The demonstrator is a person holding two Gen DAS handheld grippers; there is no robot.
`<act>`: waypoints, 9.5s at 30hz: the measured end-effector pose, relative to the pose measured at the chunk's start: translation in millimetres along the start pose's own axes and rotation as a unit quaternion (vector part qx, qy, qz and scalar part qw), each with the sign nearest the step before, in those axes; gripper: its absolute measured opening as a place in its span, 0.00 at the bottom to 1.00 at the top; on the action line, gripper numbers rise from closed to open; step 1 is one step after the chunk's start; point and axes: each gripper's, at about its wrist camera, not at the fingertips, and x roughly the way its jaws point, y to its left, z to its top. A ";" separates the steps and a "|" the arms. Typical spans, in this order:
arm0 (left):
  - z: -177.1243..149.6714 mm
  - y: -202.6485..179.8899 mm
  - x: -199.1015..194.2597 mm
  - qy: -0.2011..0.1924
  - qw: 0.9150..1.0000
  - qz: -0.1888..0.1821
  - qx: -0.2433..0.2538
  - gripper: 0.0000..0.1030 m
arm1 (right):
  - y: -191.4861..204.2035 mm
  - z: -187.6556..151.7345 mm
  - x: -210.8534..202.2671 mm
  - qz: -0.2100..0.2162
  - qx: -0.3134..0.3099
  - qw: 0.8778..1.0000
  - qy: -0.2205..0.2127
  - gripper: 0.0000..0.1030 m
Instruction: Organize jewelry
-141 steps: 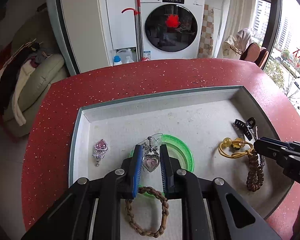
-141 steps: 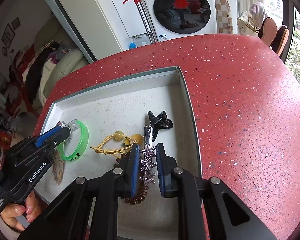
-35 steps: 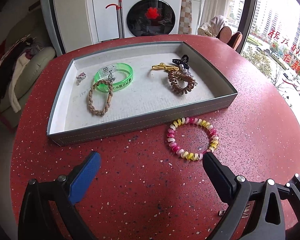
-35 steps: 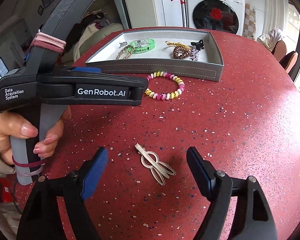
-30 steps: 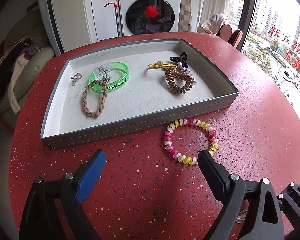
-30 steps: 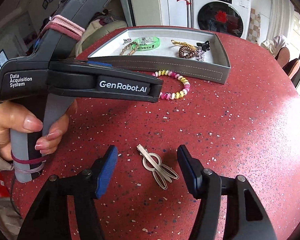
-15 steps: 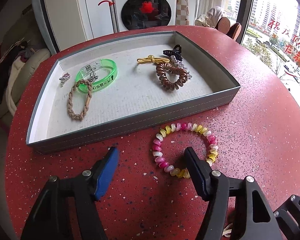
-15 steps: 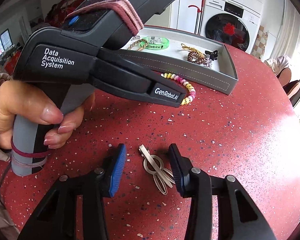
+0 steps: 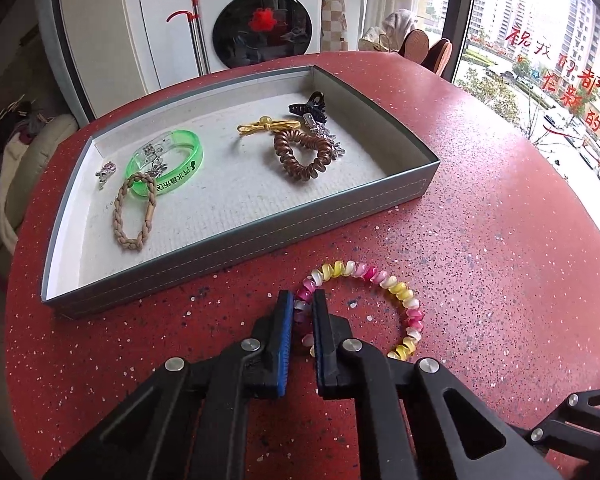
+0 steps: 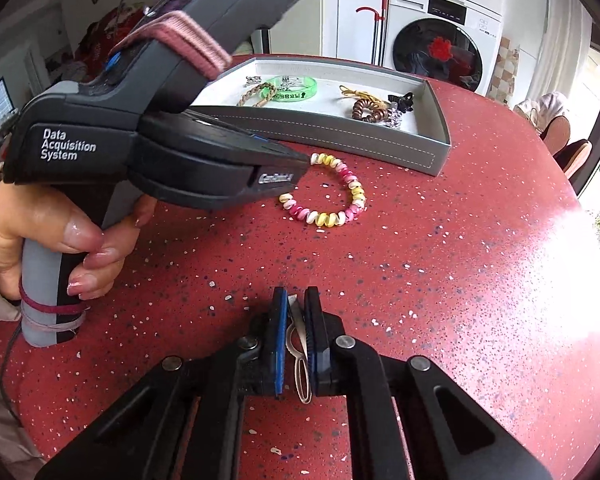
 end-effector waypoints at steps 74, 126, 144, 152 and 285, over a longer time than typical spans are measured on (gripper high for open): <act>64.0 137.0 -5.5 -0.044 0.993 0.036 -0.104 0.28 | -63.3 186.6 109.0 0.117 0.194 0.974 -0.008 0.09; 51.4 133.9 9.5 -0.034 0.991 0.063 -0.110 0.28 | -79.0 164.9 95.7 0.065 0.199 0.978 -0.022 0.53; 54.9 123.9 5.2 -0.040 0.990 0.097 -0.091 0.28 | -84.9 161.2 89.3 0.060 0.204 0.977 -0.028 0.53; 55.9 128.4 1.3 -0.046 0.988 0.103 -0.101 0.28 | -85.5 161.5 87.8 0.059 0.204 0.977 -0.029 0.53; -25.6 91.6 -60.8 -0.127 0.964 0.189 -0.137 1.00 | -37.4 99.0 10.6 -0.122 0.102 0.975 -0.156 1.00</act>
